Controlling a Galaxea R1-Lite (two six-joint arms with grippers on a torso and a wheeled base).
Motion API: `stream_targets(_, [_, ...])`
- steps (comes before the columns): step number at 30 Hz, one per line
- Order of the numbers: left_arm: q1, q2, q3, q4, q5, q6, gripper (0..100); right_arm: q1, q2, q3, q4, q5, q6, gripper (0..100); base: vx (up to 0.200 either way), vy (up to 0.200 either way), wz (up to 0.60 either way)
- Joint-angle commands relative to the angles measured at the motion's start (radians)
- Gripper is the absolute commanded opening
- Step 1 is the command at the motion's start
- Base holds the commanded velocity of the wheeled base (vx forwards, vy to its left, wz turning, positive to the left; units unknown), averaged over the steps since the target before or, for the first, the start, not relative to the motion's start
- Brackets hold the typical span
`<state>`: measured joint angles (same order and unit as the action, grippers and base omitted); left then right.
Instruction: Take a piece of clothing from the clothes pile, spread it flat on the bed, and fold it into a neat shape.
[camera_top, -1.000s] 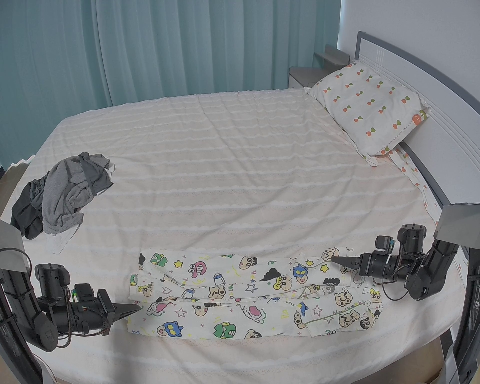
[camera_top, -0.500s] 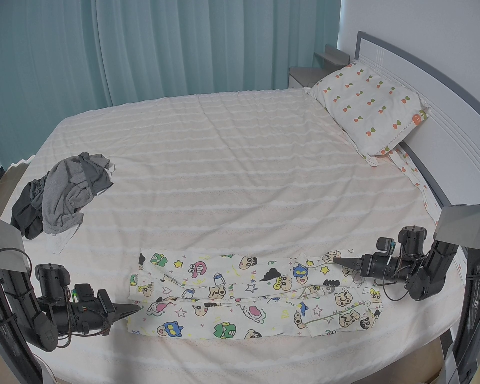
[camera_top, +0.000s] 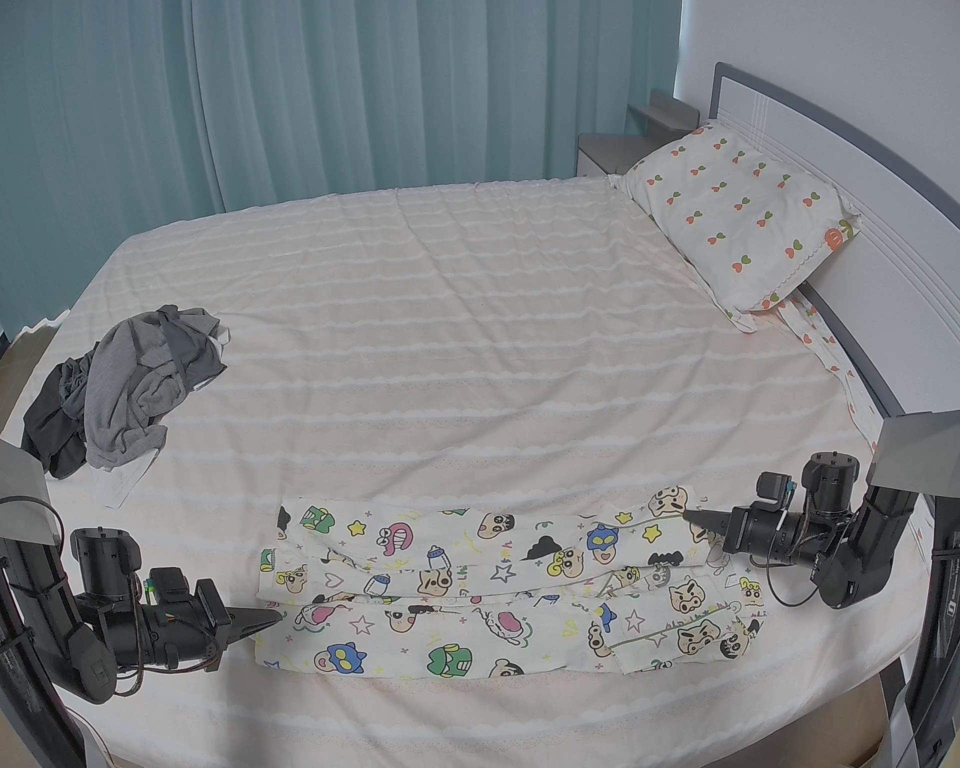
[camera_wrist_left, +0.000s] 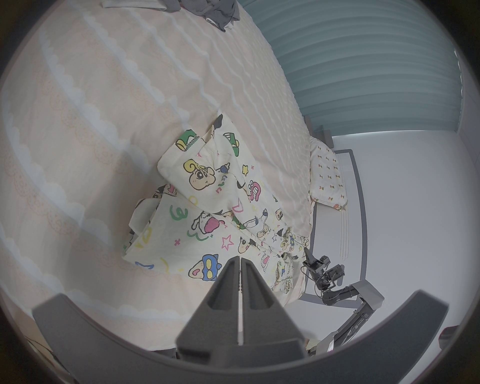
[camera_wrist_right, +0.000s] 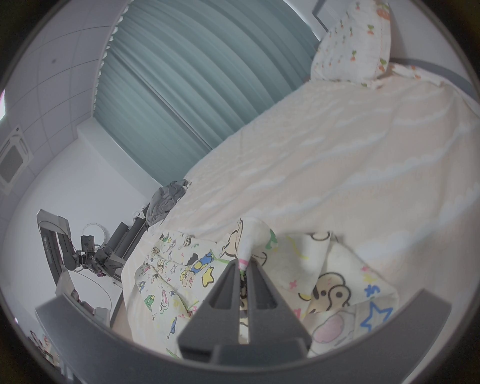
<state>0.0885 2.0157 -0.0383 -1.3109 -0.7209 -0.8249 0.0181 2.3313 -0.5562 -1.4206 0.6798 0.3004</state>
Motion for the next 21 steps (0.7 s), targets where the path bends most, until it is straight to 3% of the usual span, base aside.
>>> stream_targets(1, [0.0,0.011,0.003,-0.001,0.001,0.021,0,-0.006,0.02,0.038,-0.035,0.001,-0.015,0,0.0,0.0,0.0])
stream_targets(9, [0.0,0.023,0.015,-0.001,0.0,0.07,0,0.006,0.04,0.03,0.016,0.001,-0.018,0,0.0,0.0,0.0])
stream_targets(10, [0.0,0.023,0.014,-0.001,0.0,0.069,0,0.006,0.037,0.03,0.032,0.001,-0.018,100,0.0,0.0,0.0])
stream_targets(18, [0.0,0.02,-0.002,-0.002,0.009,0.059,0,-0.009,-0.013,0.093,0.029,0.001,-0.02,100,0.0,0.0,0.0])
stream_targets(20, [-0.012,0.009,-0.015,-0.004,0.06,0.044,0,-0.029,-0.035,0.124,0.003,0.003,-0.015,100,0.0,0.0,0.0])
stream_targets(21, [-0.055,-0.015,-0.055,-0.005,0.164,-0.02,0,-0.053,-0.052,0.163,-0.041,0.007,-0.007,100,0.0,0.0,0.0])
